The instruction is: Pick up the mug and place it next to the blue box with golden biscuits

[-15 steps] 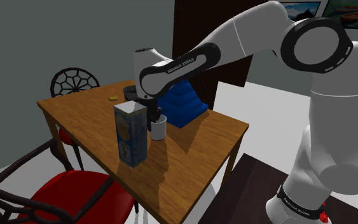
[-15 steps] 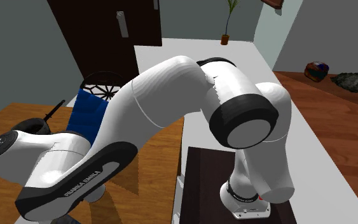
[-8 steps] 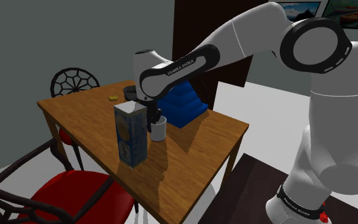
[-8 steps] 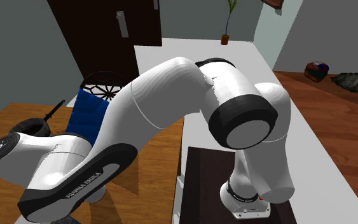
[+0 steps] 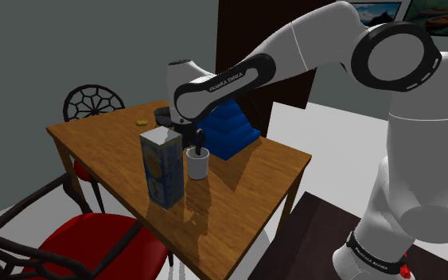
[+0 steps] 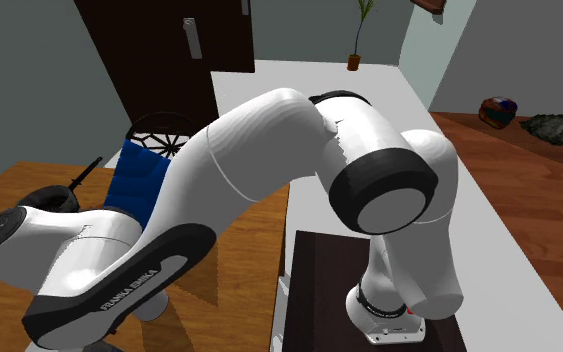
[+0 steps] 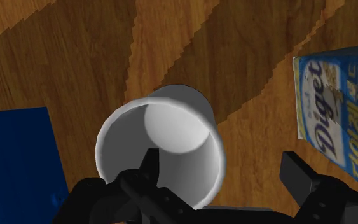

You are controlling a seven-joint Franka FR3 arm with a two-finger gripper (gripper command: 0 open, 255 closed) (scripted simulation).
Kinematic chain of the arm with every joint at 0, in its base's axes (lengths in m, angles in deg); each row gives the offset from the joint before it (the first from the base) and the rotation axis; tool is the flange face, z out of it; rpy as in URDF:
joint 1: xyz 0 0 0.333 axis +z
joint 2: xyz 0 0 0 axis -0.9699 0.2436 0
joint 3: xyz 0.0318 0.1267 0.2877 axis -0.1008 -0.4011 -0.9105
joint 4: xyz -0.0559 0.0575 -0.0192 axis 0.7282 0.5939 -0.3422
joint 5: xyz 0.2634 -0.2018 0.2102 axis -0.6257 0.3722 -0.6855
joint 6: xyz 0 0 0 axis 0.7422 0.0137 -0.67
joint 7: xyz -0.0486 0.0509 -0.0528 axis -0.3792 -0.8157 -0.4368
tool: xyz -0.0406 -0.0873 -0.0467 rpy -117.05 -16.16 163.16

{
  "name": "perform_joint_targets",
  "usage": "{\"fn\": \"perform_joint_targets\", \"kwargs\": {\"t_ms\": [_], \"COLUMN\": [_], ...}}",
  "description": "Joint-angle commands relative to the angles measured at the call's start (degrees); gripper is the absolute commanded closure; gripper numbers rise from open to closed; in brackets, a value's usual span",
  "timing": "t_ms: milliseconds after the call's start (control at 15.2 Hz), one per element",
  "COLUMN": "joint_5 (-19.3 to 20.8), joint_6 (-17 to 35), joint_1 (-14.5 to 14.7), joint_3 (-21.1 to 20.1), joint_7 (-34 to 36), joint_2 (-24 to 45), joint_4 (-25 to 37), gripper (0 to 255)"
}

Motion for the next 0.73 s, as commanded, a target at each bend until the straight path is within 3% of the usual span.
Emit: {"fn": "perform_joint_targets", "kwargs": {"t_ms": [0, 132, 660], "joint_5": [-0.2, -0.3, -0.3], "joint_6": [-2.5, -5.6, -5.6], "joint_1": [0.0, 0.1, 0.1], "joint_3": [-0.1, -0.2, -0.2], "joint_7": [-0.2, -0.3, -0.3], "joint_2": [-1.2, -2.3, -2.3], "joint_4": [1.3, 3.3, 3.3], "gripper": [0, 0, 0]}}
